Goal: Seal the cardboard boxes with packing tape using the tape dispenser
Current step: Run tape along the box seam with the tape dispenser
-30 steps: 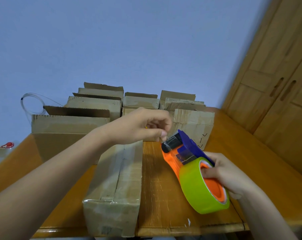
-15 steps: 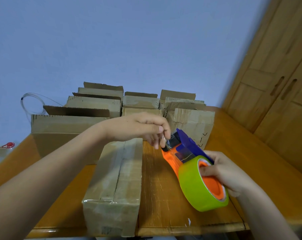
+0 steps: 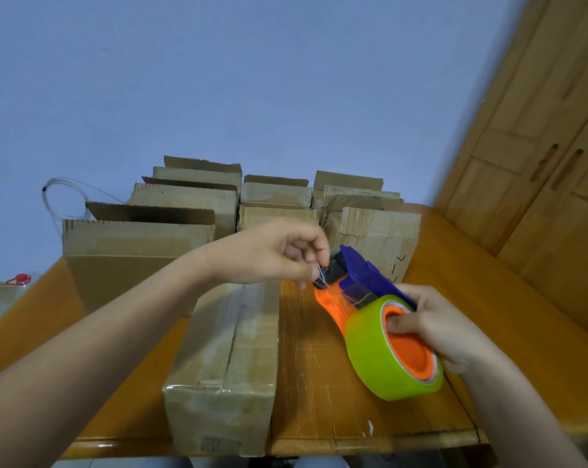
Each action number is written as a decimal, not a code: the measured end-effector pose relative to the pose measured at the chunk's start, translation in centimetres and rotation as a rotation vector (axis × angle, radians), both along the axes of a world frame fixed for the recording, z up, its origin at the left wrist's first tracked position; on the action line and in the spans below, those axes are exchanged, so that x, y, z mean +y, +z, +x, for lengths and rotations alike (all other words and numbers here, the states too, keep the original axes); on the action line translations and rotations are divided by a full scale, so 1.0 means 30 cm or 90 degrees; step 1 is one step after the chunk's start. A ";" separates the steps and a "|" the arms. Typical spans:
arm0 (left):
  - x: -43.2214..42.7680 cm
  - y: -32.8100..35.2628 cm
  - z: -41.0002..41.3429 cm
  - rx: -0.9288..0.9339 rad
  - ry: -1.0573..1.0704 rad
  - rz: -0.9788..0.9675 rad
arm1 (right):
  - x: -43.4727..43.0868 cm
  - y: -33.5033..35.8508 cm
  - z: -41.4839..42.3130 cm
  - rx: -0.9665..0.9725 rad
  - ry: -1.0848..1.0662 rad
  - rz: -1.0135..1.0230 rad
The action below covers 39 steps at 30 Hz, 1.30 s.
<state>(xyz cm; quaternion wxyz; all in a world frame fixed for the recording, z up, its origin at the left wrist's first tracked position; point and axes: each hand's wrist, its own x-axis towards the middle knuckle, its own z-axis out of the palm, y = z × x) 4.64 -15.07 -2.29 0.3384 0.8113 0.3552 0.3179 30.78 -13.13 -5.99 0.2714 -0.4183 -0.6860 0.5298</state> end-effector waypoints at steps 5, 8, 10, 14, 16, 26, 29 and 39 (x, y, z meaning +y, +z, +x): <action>-0.002 0.003 -0.008 0.013 0.016 0.027 | -0.001 0.001 -0.004 0.000 0.010 -0.002; -0.007 0.008 -0.008 0.044 0.021 0.069 | -0.001 0.003 -0.002 0.012 0.019 -0.011; -0.013 0.013 -0.005 0.066 0.025 0.114 | -0.003 0.004 0.000 0.024 0.026 -0.024; -0.020 0.034 0.000 0.101 0.011 0.197 | -0.007 0.006 0.007 0.037 0.041 -0.032; -0.017 0.041 -0.001 0.127 0.002 0.238 | -0.008 0.010 0.011 0.033 0.045 -0.025; 0.004 0.042 -0.007 0.233 -0.040 0.368 | 0.007 0.024 0.027 -0.020 0.071 -0.081; 0.005 0.044 -0.015 0.223 -0.044 0.379 | 0.014 0.036 0.026 -0.024 0.090 -0.096; 0.001 -0.071 -0.069 -0.055 0.094 0.196 | 0.051 0.045 -0.020 0.001 0.055 -0.053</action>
